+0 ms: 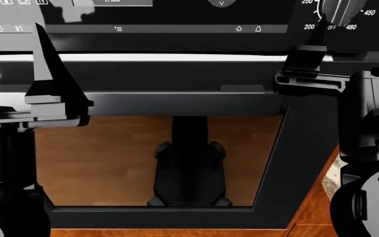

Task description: Preheat the oven by turning the temperature knob.

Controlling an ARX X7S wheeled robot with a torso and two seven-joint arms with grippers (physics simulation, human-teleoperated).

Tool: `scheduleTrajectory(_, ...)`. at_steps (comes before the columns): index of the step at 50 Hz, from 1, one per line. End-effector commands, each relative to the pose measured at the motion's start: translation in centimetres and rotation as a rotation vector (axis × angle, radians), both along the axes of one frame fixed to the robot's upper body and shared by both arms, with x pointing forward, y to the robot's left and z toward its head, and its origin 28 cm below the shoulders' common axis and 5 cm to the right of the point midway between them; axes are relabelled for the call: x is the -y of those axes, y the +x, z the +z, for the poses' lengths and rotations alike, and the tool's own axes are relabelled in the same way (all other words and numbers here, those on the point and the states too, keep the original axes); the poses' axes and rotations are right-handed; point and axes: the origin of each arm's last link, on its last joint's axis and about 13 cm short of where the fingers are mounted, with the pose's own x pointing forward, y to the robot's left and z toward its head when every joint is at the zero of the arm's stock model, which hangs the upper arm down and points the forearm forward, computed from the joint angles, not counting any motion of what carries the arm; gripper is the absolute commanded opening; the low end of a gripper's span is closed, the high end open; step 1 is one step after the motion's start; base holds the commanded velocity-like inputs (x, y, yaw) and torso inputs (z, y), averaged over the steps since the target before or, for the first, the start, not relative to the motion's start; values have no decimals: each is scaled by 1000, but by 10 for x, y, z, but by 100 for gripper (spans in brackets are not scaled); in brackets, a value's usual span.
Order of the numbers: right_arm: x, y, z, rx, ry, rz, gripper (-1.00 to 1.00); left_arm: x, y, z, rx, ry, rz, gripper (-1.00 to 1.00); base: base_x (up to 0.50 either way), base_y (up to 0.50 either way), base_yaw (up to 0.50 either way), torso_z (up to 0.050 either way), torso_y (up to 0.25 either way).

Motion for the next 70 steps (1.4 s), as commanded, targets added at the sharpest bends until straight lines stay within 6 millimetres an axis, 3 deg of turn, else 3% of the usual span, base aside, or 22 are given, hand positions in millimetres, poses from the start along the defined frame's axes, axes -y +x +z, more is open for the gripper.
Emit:
scheduleTrajectory(1, -2, 1, 7, -21, 2, -5, 100, 1, 1, -1, -5, 6, 2, 100, 0, 0, 0, 5, 0)
scheduleTrajectory(16, -8, 2, 10, -45, -8, 65, 100, 2, 3, -3, -14, 14, 6, 100, 0, 0, 0, 4, 0)
scheduleTrajectory(32, 0, 10, 29, -243, 16, 84, 100, 2, 4, -4, -29, 15, 7, 100, 0, 0, 0, 2, 0)
scheduleTrajectory(70, 5, 13, 42, -229, 41, 100, 100, 2, 5, -8, -49, 36, 10, 100, 0, 0, 0, 0, 0)
